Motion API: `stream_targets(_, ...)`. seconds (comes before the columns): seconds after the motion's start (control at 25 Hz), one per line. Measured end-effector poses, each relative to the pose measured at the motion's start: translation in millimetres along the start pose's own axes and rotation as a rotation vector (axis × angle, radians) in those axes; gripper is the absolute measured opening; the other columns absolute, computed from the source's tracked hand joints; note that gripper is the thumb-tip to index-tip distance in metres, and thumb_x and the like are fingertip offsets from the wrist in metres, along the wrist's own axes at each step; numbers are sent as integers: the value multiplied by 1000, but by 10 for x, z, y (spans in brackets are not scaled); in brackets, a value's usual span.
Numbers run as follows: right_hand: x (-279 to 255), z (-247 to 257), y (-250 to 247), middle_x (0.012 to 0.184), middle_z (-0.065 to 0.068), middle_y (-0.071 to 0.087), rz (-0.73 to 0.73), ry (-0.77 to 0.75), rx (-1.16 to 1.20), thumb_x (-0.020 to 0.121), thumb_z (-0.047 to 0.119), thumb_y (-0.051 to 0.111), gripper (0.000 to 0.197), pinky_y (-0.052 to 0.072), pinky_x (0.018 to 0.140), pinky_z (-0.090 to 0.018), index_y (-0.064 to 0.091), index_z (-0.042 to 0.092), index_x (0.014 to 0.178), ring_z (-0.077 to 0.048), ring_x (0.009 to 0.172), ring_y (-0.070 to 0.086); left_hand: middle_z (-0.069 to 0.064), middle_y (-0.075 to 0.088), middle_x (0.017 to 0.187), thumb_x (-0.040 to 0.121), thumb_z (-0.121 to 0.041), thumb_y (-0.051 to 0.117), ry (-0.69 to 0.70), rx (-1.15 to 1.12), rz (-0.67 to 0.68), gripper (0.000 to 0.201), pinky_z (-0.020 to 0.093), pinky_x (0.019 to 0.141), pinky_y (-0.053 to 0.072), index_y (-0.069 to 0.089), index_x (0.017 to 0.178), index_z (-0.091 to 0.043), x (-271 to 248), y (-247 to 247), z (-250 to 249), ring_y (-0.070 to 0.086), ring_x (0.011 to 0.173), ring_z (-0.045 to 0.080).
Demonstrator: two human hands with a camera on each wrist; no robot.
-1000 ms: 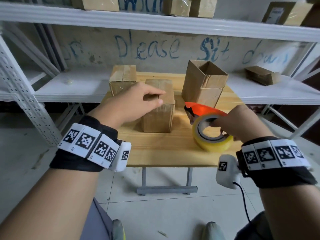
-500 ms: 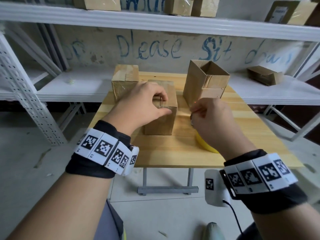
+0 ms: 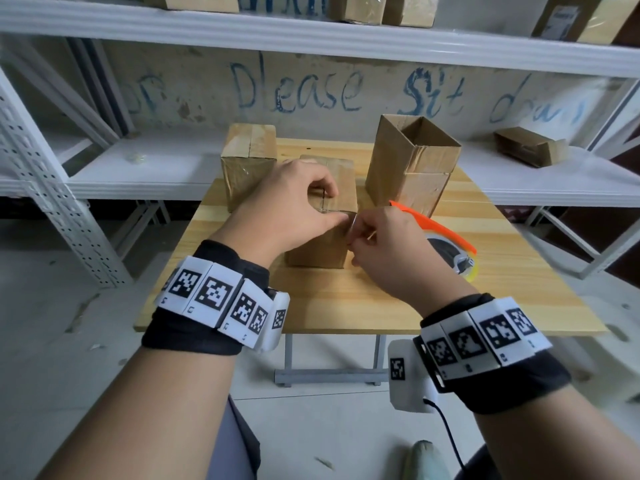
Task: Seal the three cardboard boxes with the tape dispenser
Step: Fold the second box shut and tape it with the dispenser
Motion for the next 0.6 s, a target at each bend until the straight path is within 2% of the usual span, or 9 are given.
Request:
stream_targets(0.12, 29, 42, -10, 71, -5, 71, 26, 12, 4, 85, -1, 46, 25, 58, 63, -32, 68, 9, 77, -11, 59, 69, -16, 69, 107, 73, -37, 87, -16, -18, 27, 24, 37, 99, 52, 73, 92, -33, -7, -34, 51, 63, 105, 8)
stream_targets(0.2, 36, 60, 9, 72, -10, 72, 77, 30, 17, 90, 2, 45, 25, 59, 63, -38, 68, 3, 81, -8, 50, 68, -20, 69, 112, 75, -35, 84, -23, -17, 76, 24, 37, 102, 51, 74, 96, -36, -20, -34, 88, 63, 109, 7)
stream_targets(0.28, 57, 75, 17, 71, -15, 71, 96, 45, 23, 94, 5, 46, 25, 59, 61, -48, 67, -4, 84, -11, 46, 68, -22, 69, 115, 76, -34, 72, -18, -46, 124, 24, 36, 105, 49, 74, 99, -37, -27, -38, 84, 62, 113, 5)
stream_targets(0.32, 76, 84, 13, 69, -16, 71, 86, 42, 18, 94, 5, 47, 26, 59, 58, -49, 67, -5, 82, -12, 45, 67, -22, 69, 116, 74, -32, 63, -25, -74, 144, 28, 36, 107, 48, 75, 100, -37, -27, -40, 87, 61, 115, 4)
stream_targets(0.4, 122, 116, 2, 64, -14, 68, 42, 0, -20, 92, 5, 49, 26, 58, 51, -46, 67, -2, 74, -15, 42, 65, -22, 68, 118, 71, -26, 52, -47, -113, 174, 40, 35, 109, 46, 75, 101, -37, -21, -40, 115, 60, 118, 4)
stream_targets(0.48, 158, 174, -2, 59, -10, 63, -24, -94, -125, 89, 8, 50, 25, 56, 46, -42, 62, 4, 68, -20, 43, 63, -25, 67, 121, 66, -19, 47, -59, -133, 204, 50, 34, 111, 44, 75, 103, -38, -34, -51, 142, 58, 122, 4)
stream_targets(0.6, 156, 250, 52, 60, -7, 55, -72, -203, -347, 85, 13, 51, 20, 54, 50, -41, 57, 8, 67, -26, 50, 56, -29, 64, 126, 62, -8, 44, -50, -162, 262, 64, 32, 114, 42, 75, 111, -37, -60, -61, 183, 54, 128, 2)
Point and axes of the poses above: each hand's wrist, its own x-axis towards the middle knuckle, its own y-axis out of the palm, z = x × y, the point moved 7 cm from there along x, towards the middle knuckle
